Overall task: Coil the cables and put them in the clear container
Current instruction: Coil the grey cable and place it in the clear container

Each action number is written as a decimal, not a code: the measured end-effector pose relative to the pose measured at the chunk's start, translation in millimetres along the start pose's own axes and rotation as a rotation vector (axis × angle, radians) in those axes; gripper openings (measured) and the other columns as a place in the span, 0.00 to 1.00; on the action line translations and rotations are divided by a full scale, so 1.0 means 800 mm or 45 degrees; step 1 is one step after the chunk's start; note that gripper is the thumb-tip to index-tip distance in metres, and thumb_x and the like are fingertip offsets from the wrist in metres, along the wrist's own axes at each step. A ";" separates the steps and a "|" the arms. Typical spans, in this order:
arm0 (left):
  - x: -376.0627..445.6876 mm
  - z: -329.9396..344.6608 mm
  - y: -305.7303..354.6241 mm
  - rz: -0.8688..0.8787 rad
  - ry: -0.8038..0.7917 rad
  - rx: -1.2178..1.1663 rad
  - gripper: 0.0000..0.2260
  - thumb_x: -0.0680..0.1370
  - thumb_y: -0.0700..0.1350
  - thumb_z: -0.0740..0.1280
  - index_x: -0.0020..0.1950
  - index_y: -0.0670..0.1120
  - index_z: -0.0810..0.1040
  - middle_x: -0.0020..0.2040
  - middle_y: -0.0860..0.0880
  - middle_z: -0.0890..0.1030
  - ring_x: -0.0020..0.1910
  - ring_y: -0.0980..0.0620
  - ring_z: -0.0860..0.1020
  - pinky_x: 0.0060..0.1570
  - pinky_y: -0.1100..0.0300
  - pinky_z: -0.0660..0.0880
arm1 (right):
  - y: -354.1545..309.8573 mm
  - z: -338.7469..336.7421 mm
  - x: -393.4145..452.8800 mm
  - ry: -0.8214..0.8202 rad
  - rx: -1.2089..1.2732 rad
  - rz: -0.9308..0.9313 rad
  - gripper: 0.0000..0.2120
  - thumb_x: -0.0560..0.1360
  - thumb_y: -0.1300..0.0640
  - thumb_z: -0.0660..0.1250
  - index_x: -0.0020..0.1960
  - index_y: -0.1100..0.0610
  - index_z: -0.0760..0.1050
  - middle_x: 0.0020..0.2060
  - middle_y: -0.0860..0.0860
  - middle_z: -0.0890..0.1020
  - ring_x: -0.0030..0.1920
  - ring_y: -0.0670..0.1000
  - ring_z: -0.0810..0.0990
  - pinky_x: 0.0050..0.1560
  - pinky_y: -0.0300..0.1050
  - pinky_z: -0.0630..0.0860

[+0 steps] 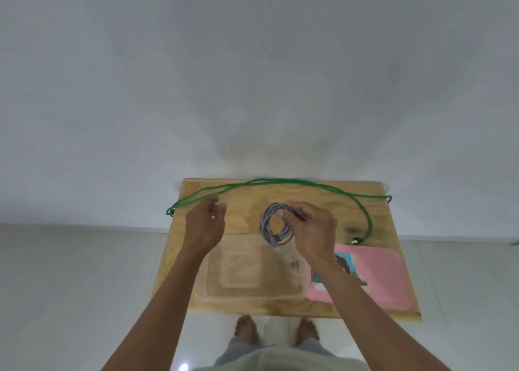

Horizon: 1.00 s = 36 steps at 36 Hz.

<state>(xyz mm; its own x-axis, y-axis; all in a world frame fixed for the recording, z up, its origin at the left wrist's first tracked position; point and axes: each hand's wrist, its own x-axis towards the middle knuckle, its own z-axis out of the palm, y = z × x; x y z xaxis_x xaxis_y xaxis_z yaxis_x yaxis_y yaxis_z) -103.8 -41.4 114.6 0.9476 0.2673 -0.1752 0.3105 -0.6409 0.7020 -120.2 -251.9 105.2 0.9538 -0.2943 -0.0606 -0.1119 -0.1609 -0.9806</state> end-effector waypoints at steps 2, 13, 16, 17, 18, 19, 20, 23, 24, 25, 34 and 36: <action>0.002 -0.001 -0.025 -0.048 -0.040 0.021 0.16 0.82 0.46 0.65 0.66 0.40 0.77 0.58 0.42 0.82 0.58 0.45 0.80 0.53 0.63 0.67 | 0.009 0.016 -0.006 0.009 -0.034 0.008 0.11 0.67 0.61 0.79 0.49 0.60 0.86 0.40 0.51 0.87 0.40 0.46 0.85 0.49 0.45 0.82; -0.009 0.014 -0.127 -0.282 -0.297 0.055 0.18 0.84 0.47 0.60 0.72 0.43 0.72 0.66 0.39 0.78 0.64 0.42 0.76 0.61 0.52 0.71 | 0.073 0.096 -0.052 -0.104 -0.166 0.231 0.05 0.70 0.65 0.77 0.45 0.58 0.85 0.36 0.47 0.84 0.37 0.40 0.81 0.42 0.34 0.77; -0.009 0.018 -0.139 -0.327 -0.313 0.034 0.18 0.85 0.47 0.57 0.73 0.44 0.72 0.67 0.39 0.77 0.65 0.40 0.75 0.61 0.52 0.72 | 0.090 0.112 -0.062 -0.153 -0.227 0.281 0.08 0.69 0.64 0.77 0.41 0.52 0.83 0.33 0.44 0.82 0.36 0.43 0.80 0.42 0.41 0.77; -0.008 0.019 -0.142 -0.331 -0.322 0.040 0.18 0.85 0.47 0.56 0.72 0.44 0.72 0.67 0.39 0.77 0.64 0.39 0.75 0.61 0.51 0.72 | 0.096 0.118 -0.063 -0.158 -0.256 0.291 0.06 0.69 0.64 0.77 0.41 0.54 0.84 0.33 0.44 0.82 0.37 0.44 0.80 0.42 0.39 0.77; -0.007 0.020 -0.145 -0.334 -0.327 0.047 0.17 0.85 0.47 0.56 0.71 0.44 0.73 0.65 0.40 0.78 0.63 0.39 0.76 0.61 0.50 0.74 | 0.101 0.123 -0.065 -0.167 -0.289 0.303 0.05 0.69 0.64 0.77 0.43 0.58 0.85 0.34 0.44 0.82 0.37 0.43 0.79 0.41 0.33 0.75; -0.006 0.021 -0.148 -0.334 -0.327 0.047 0.16 0.85 0.46 0.56 0.69 0.44 0.75 0.63 0.41 0.80 0.61 0.39 0.77 0.60 0.49 0.74 | 0.105 0.127 -0.066 -0.176 -0.333 0.308 0.06 0.69 0.64 0.77 0.45 0.61 0.85 0.35 0.45 0.82 0.38 0.44 0.79 0.40 0.27 0.72; -0.006 0.021 -0.151 -0.341 -0.327 0.041 0.15 0.85 0.46 0.56 0.67 0.44 0.76 0.61 0.41 0.81 0.60 0.39 0.77 0.59 0.48 0.75 | 0.111 0.131 -0.067 -0.187 -0.377 0.309 0.07 0.69 0.64 0.78 0.46 0.61 0.85 0.37 0.45 0.82 0.39 0.44 0.80 0.40 0.23 0.70; -0.003 0.023 -0.156 -0.357 -0.323 0.018 0.15 0.85 0.47 0.56 0.64 0.44 0.78 0.57 0.42 0.83 0.56 0.40 0.79 0.57 0.48 0.76 | 0.121 0.145 -0.072 -0.231 -0.456 0.312 0.07 0.69 0.63 0.77 0.47 0.61 0.85 0.38 0.46 0.82 0.41 0.45 0.79 0.40 0.24 0.68; -0.002 0.024 -0.158 -0.367 -0.322 0.010 0.15 0.85 0.48 0.56 0.64 0.45 0.78 0.56 0.42 0.83 0.55 0.40 0.79 0.56 0.48 0.77 | 0.124 0.151 -0.073 -0.244 -0.463 0.320 0.07 0.69 0.63 0.77 0.47 0.61 0.85 0.38 0.46 0.81 0.41 0.45 0.79 0.41 0.27 0.69; -0.002 0.024 -0.159 -0.375 -0.324 0.000 0.15 0.85 0.48 0.56 0.63 0.45 0.79 0.55 0.42 0.83 0.55 0.40 0.79 0.56 0.48 0.77 | 0.126 0.156 -0.074 -0.247 -0.479 0.317 0.06 0.69 0.62 0.77 0.46 0.61 0.85 0.38 0.46 0.82 0.41 0.45 0.79 0.41 0.29 0.70; -0.002 0.028 -0.163 -0.414 -0.287 -0.100 0.16 0.84 0.50 0.57 0.65 0.48 0.80 0.53 0.43 0.84 0.52 0.40 0.81 0.53 0.48 0.80 | 0.127 0.192 -0.071 -0.280 -0.542 0.318 0.07 0.76 0.62 0.71 0.53 0.61 0.83 0.47 0.54 0.86 0.45 0.48 0.78 0.47 0.31 0.70; -0.003 0.028 -0.162 -0.408 -0.272 -0.102 0.16 0.85 0.50 0.57 0.65 0.48 0.80 0.54 0.44 0.84 0.53 0.41 0.81 0.53 0.49 0.79 | 0.128 0.196 -0.073 -0.300 -0.561 0.307 0.09 0.77 0.63 0.68 0.57 0.61 0.82 0.51 0.55 0.85 0.49 0.50 0.80 0.48 0.25 0.64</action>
<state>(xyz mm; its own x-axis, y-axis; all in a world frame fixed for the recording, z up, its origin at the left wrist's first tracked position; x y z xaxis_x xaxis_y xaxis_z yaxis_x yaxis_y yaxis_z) -144.9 24.7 8.2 0.8005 0.2833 -0.5282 0.5944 -0.4885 0.6387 -143.3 -103.7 -21.1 0.9177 -0.1611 -0.3631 -0.3925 -0.5088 -0.7662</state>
